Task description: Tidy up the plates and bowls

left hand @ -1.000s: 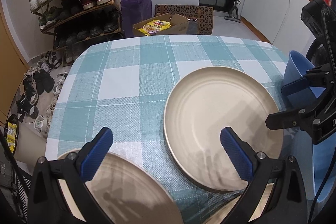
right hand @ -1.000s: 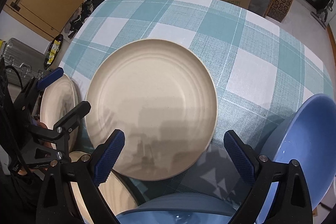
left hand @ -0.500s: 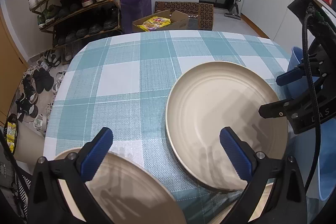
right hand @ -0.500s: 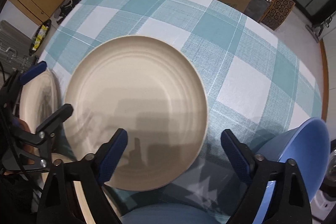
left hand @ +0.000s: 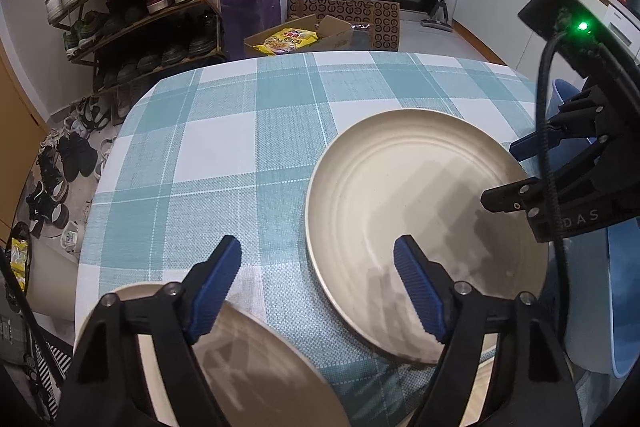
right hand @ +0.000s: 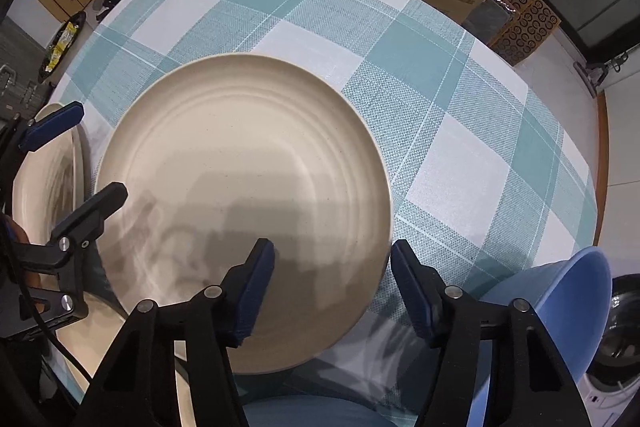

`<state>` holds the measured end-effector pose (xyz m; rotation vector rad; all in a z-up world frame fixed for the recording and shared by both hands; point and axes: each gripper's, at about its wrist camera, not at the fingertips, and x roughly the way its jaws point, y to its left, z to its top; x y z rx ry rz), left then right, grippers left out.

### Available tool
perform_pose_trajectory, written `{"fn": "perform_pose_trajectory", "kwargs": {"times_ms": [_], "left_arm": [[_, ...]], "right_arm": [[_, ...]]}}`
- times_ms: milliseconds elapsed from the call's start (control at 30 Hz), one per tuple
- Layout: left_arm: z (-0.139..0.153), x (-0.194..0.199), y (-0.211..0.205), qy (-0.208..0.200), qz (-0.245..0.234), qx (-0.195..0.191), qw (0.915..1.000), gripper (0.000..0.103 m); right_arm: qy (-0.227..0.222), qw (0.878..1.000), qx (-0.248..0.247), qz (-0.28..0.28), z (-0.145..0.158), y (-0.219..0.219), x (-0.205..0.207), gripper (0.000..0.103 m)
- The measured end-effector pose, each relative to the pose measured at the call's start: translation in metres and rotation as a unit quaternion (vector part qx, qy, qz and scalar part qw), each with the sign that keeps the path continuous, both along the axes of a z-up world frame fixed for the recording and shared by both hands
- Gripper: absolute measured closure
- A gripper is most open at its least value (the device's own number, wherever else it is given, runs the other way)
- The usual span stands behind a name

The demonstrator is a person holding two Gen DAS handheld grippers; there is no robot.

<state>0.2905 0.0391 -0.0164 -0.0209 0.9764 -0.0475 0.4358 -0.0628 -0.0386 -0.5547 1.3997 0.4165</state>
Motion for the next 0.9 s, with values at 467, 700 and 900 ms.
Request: {"fn": "perform_pose_trajectory", "kwargs": {"times_ms": [467, 700, 900], "left_arm": [[-0.009, 0.0, -0.003, 0.025, -0.015, -0.005, 0.9995, 0.044], [-0.012, -0.003, -0.006, 0.038, -0.022, -0.007, 0.999, 0.05], [-0.016, -0.004, -0.005, 0.045, -0.019, -0.014, 0.9987, 0.062]], "right_arm": [[0.004, 1.0, -0.021, -0.005, -0.006, -0.005, -0.005, 0.048], [0.01, 1.0, -0.027, -0.001, -0.008, -0.006, -0.009, 0.053], [0.008, 0.999, -0.032, 0.003, -0.007, -0.002, -0.01, 0.058]]}}
